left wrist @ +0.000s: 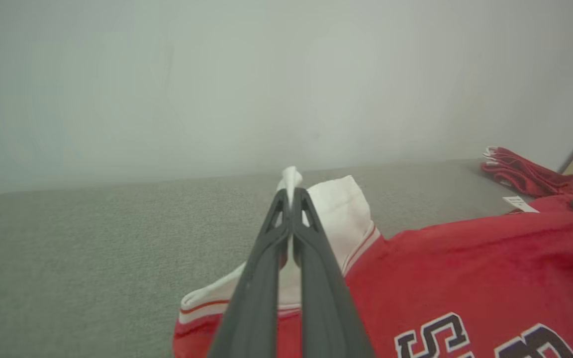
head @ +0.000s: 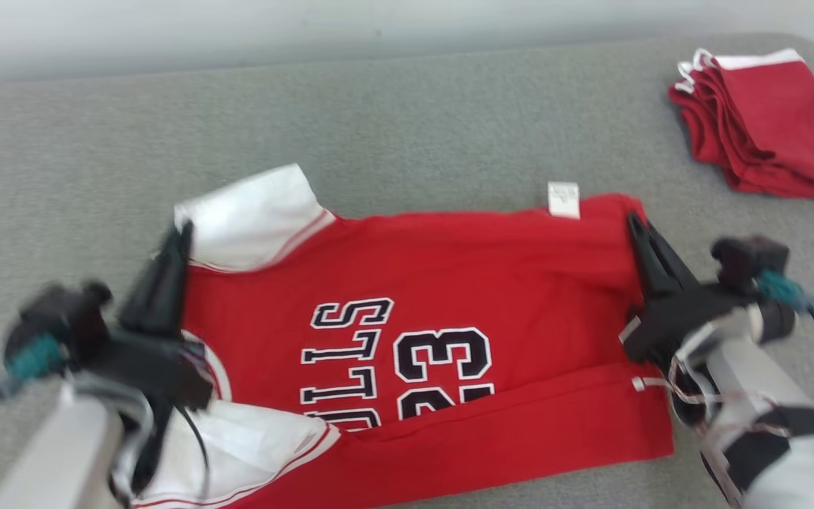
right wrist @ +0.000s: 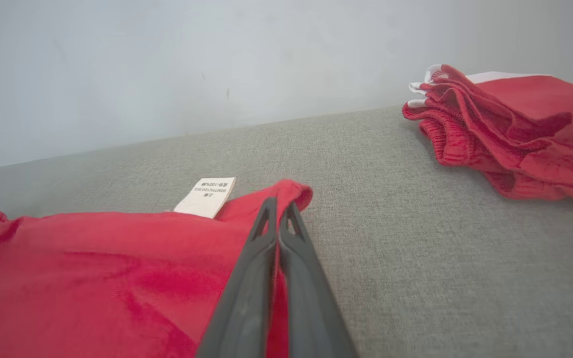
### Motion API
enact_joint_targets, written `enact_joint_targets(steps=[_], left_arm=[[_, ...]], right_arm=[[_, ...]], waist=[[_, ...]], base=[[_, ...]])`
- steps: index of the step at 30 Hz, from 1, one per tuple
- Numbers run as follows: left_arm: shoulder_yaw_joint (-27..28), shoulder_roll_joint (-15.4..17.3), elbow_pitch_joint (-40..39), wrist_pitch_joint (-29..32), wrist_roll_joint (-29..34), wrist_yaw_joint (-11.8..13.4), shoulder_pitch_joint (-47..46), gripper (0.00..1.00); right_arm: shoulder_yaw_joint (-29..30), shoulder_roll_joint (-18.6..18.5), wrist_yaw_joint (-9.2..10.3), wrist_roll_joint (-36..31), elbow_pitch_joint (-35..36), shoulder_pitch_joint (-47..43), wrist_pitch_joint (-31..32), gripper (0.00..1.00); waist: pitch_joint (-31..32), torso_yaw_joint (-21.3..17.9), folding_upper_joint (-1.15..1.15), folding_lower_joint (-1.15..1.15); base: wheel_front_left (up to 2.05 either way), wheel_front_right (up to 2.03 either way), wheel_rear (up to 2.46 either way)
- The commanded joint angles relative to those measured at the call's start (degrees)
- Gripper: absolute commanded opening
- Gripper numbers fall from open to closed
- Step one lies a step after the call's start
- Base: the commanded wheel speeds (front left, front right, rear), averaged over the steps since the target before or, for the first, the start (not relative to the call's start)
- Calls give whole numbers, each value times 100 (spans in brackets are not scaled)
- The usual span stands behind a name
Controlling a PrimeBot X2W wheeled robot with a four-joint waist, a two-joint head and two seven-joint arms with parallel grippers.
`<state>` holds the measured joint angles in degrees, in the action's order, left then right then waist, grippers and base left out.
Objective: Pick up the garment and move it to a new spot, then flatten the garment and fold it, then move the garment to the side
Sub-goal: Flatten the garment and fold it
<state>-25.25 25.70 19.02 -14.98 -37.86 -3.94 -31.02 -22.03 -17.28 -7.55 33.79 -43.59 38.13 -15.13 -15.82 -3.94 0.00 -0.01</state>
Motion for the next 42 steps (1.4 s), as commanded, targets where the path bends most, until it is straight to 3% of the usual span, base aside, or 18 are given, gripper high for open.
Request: enact_joint_targets(steps=[1,8,19,29,42], left_arm=[[44,-55,-129,-19,94,27,232,0],[462,-501,-858,-18,327,20,1459,0],[976,-1070,-825,-14,563,-155,2543,0],[1339,-1423,-206,-14,920,-252,2966,0],[1533,-1645,255,-15,1303,-339,3067,0]], right_arm=[[34,-56,13,66,79,-180,-2,0],[245,-273,13,395,732,-1066,-3,0],[598,-386,13,948,1452,-2164,-3,0],[589,-400,13,1064,1349,-2715,-3,0],[479,-398,13,1093,1075,-2856,-3,0]], waist=[[144,141,0,1],[341,328,0,1],[583,450,0,1],[815,439,0,1],[1010,512,0,1]], base=[[0,0,0],[0,0,0],[0,0,0],[0,0,0],[0,0,0]])
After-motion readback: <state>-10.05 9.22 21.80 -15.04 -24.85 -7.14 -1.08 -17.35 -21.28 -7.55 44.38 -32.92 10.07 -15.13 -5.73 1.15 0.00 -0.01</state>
